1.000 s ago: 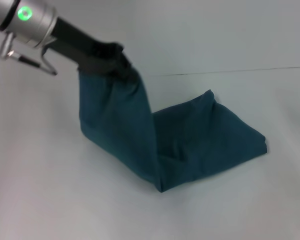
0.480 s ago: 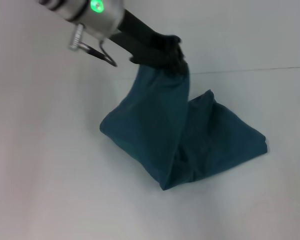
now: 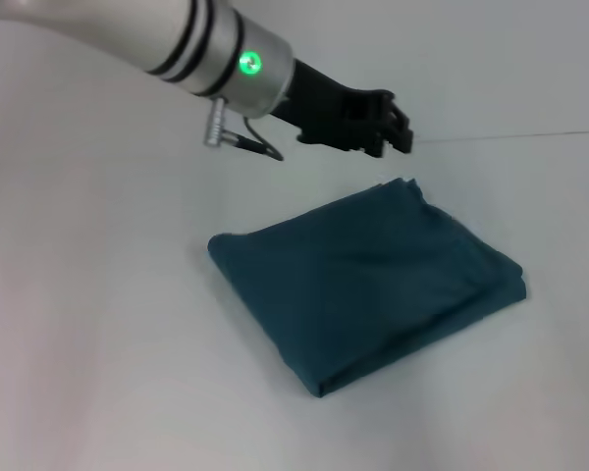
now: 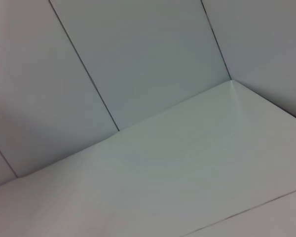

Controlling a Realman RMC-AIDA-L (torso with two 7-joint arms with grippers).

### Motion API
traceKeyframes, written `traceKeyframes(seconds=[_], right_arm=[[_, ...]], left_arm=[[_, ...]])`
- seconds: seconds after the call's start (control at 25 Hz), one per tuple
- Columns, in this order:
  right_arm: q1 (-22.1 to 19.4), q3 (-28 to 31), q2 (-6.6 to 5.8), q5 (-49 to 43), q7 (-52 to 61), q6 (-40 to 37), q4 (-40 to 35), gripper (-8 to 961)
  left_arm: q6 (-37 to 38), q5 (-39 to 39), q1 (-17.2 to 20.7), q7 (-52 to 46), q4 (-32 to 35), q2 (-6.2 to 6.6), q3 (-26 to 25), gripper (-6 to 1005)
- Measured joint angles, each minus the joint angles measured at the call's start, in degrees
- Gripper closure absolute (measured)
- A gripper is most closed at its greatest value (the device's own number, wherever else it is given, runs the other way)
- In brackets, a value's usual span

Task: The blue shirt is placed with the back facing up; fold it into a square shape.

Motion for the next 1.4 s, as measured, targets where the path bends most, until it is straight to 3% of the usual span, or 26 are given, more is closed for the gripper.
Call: traceKeyframes(seconds=[0.2,0.36,0.44,0.56,0.72,0.96,1.28,1.4], right_arm=[[-0.07,-0.01,0.14,0.00,0.41,-0.20,-0.14,954],[0.38,-0.47,0.17,0.01,0.37,-0.75,-0.39,953],[0.44,-0.51,0.21,0.01,0.36,-1.92,-0.73,953],[0.46,-0.08,0.21,0.13,0.36,-4.43,-1.12,953],[0.46,-0.35,0.28,0.01,-0.09,-7.76,-3.30,953],[2.03,-2.44,0.50,-5.66,1.73,-15.14,-8.42,953],[8.13,-6.09,0.56,-29.09,24.37,-22.40,-22.48,951],[12.57,-5.66,0.33,-41.27,34.47,-28.12,-27.07,871]], left_arm=[[1.56,-0.98,2.43,0.14,0.10,1.69,-5.79,766],[5.42,-4.32,6.24,2.03,3.60,4.08,-8.28,596],[8.26,-6.91,9.62,3.29,6.57,5.77,-8.98,511],[12.20,-13.12,16.20,6.46,10.08,7.71,-11.29,282],[17.42,-22.44,25.51,15.61,11.59,8.72,-18.29,194],[28.20,-26.36,34.72,29.31,12.47,8.40,-27.55,61],[41.48,-22.16,42.52,41.42,20.19,5.50,-27.58,55],[42.52,-19.55,44.36,44.47,20.35,4.48,-26.66,55]])
